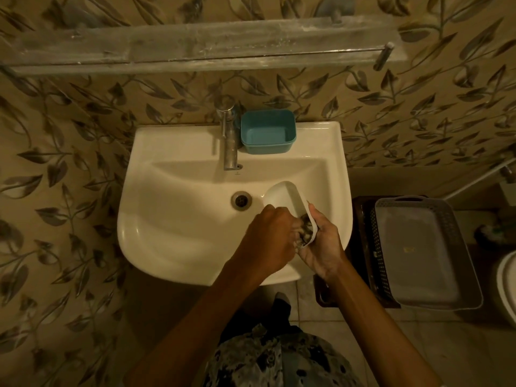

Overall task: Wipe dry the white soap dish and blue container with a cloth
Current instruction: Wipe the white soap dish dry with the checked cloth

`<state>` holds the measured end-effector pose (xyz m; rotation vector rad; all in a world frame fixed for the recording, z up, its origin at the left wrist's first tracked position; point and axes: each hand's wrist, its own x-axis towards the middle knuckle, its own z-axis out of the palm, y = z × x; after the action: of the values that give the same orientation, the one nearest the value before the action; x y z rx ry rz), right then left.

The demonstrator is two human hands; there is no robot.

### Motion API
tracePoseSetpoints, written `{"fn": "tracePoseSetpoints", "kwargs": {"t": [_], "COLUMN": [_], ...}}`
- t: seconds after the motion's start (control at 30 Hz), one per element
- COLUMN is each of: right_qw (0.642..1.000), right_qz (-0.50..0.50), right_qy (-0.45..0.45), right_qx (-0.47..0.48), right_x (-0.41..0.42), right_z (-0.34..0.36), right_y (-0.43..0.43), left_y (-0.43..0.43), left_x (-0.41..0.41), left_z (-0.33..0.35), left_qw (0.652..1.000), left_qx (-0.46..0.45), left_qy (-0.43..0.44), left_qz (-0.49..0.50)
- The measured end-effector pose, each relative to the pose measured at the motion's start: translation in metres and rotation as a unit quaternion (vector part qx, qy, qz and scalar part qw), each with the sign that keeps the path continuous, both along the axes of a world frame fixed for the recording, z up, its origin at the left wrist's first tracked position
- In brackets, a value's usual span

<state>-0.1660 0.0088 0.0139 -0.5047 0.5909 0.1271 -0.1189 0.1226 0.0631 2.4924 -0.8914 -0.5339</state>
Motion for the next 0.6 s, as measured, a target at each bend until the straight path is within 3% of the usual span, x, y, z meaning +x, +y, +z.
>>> {"fn": "tracePoseSetpoints", "kwargs": {"t": [0.1, 0.23, 0.4, 0.6], "right_qw": [1.000, 0.998, 0.998, 0.998], "right_qz": [-0.005, -0.001, 0.001, 0.006], "right_qy": [-0.007, -0.020, -0.042, -0.058], "right_qx": [0.009, 0.052, 0.039, -0.029], "right_x": [0.001, 0.004, 0.009, 0.020], "right_z": [0.001, 0.006, 0.010, 0.012], "right_y": [0.001, 0.008, 0.016, 0.015], "left_y": [0.002, -0.001, 0.005, 0.005], "left_x": [-0.001, 0.004, 0.034, 0.029], "left_z": [0.004, 0.006, 0.000, 0.010], "left_qw": [0.999, 0.990, 0.957, 0.964], "left_qx": [-0.016, -0.001, -0.053, 0.021], "left_qy": [-0.022, -0.142, -0.249, -0.233], "left_qz": [-0.017, 0.012, 0.136, 0.127]}}
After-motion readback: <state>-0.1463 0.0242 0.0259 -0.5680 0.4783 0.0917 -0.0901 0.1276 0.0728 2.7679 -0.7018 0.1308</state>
